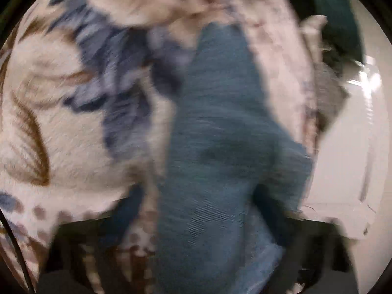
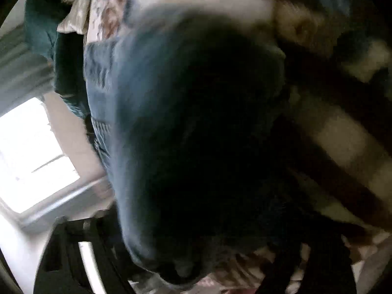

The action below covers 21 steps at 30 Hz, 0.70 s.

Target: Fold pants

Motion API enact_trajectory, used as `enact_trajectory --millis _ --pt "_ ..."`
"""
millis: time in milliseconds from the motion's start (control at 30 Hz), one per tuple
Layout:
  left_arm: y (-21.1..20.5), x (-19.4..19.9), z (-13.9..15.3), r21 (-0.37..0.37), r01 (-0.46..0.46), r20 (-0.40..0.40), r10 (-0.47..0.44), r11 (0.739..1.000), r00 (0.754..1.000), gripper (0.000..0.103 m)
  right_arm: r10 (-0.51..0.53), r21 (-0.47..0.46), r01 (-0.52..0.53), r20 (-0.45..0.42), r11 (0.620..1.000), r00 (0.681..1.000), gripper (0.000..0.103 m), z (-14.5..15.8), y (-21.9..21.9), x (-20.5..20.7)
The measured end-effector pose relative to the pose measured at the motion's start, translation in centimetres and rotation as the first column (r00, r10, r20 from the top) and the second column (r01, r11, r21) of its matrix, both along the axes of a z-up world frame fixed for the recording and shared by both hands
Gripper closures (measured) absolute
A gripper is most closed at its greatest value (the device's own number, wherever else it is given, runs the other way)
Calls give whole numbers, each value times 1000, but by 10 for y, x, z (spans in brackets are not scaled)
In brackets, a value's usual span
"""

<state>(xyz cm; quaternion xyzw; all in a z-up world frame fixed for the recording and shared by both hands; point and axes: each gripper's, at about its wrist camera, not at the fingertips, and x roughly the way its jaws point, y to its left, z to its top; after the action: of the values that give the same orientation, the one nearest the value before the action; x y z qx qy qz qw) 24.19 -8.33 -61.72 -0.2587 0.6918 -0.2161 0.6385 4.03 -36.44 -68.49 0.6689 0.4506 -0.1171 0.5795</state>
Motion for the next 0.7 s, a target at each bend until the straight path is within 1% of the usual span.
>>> enact_trajectory --millis 33,67,100,200,267,333,367,467,600,700 --pt "-4 0 6 -3 16 9 -16 1000 1000 67 -4 -20 4 -7 1000 1000 47 5 2 0" --pt "-8 -1 13 12 34 31 -35 999 999 70 -6 -41 6 -13 999 1000 52 12 3 0" --pt "-10 -2 20 11 40 49 -40 999 998 73 -10 -62 9 -14 998 1000 56 21 5 2" --pt "-5 -5 35 -22 8 60 -7 1000 998 78 10 -108 -10 -5 994 1000 61 43 9 8" --pt "-5 -6 51 -27 5 94 -3 1000 996 79 43 -149 -41 10 988 999 63 61 10 15" --pt "-5 -7 65 -30 6 127 -2 1000 992 79 87 -202 -80 28 976 996 64 81 13 25" --pt "-5 -5 73 -44 2 134 3 999 991 80 101 -221 -90 40 971 994 65 91 13 29" --pt "-5 4 96 -63 -6 177 17 998 984 80 138 -263 -112 81 958 987 65 119 14 44" --pt "1 27 123 -74 -42 208 56 996 976 80 162 -275 -119 142 954 976 65 148 15 71" --pt "7 50 147 -79 -55 248 73 995 966 80 175 -288 -117 187 950 967 66 172 20 108"
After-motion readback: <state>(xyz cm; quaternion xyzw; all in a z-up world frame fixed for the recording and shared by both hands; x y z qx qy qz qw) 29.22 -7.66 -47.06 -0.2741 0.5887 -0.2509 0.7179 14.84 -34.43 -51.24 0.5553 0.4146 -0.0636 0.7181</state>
